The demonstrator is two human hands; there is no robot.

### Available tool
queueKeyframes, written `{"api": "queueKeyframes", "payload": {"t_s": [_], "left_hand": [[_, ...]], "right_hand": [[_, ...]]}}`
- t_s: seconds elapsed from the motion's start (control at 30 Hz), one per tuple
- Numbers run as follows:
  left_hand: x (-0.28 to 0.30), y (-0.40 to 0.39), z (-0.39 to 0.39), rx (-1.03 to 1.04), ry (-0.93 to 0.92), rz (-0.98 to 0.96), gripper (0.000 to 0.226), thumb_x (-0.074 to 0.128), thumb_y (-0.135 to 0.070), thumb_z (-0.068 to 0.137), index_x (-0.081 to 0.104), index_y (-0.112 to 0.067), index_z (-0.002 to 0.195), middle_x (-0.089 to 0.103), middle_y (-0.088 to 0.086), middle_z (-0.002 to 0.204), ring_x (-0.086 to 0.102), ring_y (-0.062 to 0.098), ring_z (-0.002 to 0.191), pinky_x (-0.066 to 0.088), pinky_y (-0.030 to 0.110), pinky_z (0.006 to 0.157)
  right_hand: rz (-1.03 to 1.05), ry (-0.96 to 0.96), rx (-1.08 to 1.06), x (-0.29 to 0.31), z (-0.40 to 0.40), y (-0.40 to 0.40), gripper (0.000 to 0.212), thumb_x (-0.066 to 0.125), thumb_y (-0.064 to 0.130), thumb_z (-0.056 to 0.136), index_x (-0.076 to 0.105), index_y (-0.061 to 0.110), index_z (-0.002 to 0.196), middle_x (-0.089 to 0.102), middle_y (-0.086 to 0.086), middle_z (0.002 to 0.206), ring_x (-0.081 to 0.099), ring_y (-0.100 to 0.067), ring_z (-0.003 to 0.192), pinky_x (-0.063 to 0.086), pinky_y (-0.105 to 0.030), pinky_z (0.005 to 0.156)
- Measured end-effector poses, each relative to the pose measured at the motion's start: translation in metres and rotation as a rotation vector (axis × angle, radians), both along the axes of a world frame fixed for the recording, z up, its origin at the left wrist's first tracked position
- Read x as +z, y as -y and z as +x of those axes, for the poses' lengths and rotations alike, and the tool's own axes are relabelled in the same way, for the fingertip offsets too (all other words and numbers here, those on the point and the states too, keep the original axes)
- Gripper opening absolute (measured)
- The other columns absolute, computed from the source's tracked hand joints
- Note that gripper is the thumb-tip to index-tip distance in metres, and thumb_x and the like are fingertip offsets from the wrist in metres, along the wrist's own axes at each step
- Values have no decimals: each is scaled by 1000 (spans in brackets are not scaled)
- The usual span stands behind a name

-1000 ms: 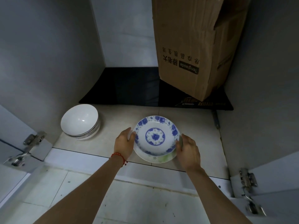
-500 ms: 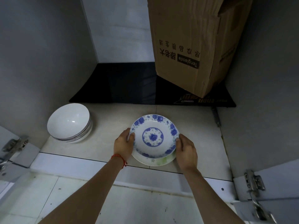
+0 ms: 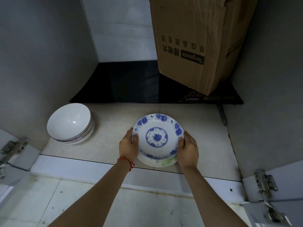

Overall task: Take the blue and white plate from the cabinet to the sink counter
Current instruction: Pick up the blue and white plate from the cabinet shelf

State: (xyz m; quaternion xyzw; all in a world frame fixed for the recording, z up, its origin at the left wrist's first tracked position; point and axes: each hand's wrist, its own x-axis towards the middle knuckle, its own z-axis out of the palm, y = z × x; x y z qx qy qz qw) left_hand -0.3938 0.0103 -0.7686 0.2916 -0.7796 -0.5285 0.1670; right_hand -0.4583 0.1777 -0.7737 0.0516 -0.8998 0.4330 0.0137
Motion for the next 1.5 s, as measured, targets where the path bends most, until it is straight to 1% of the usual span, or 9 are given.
{"api": "queueKeyframes", "payload": {"t_s": [0.17,0.33,0.53,0.8,0.9,1.03,1.17,1.33,1.5], "left_hand": [[1,-3,1,45,-18,15,30,35,-18,95,53,-11,118,66,14,105,57,18,78,44,11,56],[4,-2,1,108,14,18,30,32,-15,95,56,-6,112,66,16,99,58,22,78,44,14,55],[10,2,3,134,-2,67,29,34,-13,95,56,-5,111,66,18,102,58,22,80,49,29,68],[23,5,3,138,-59,105,27,37,-10,93,59,-6,106,63,9,90,60,22,79,48,21,61],[29,6,2,129,-78,122,26,38,-10,93,61,-8,106,64,9,91,61,23,81,49,25,67],[35,4,6,122,-125,129,27,40,-7,92,62,-11,106,65,6,91,62,20,81,48,17,62],[45,2,15,131,-169,120,28,42,-3,90,64,-12,104,65,2,88,61,4,73,48,5,54],[69,-7,26,153,-210,132,32,43,0,87,65,-16,103,65,-5,83,60,1,73,46,2,53],[97,-23,38,163,-208,147,32,46,0,86,65,-22,100,66,-2,88,61,6,73,49,11,56]], "right_hand": [[-17,-17,-3,1,1,2,35,38,21,95,50,6,124,54,-15,129,47,-27,121,43,-43,101],[-41,-21,-8,6,1,11,34,36,19,96,50,3,124,55,-17,128,50,-29,118,45,-47,98],[-46,-51,-4,13,-2,17,32,36,16,96,53,3,119,58,-17,122,54,-29,111,48,-45,94],[-126,-109,-22,27,-3,20,25,42,11,93,58,3,110,63,-17,110,60,-27,96,45,-27,79],[-143,-101,-34,30,-3,18,23,43,10,93,59,2,106,64,-18,107,57,-17,86,43,-19,70],[-182,-99,-49,37,-1,16,21,43,10,92,60,4,104,65,-17,104,55,-13,83,41,-11,64],[-256,-123,-39,49,4,14,23,42,8,92,61,3,104,68,-13,96,56,-7,72,39,3,53],[-318,-115,-49,65,16,5,23,44,6,91,61,1,106,68,-14,98,57,-11,77,39,4,53],[-347,-89,-40,88,22,-12,22,46,5,90,62,5,104,68,-9,95,59,-8,75,42,0,52]]}}
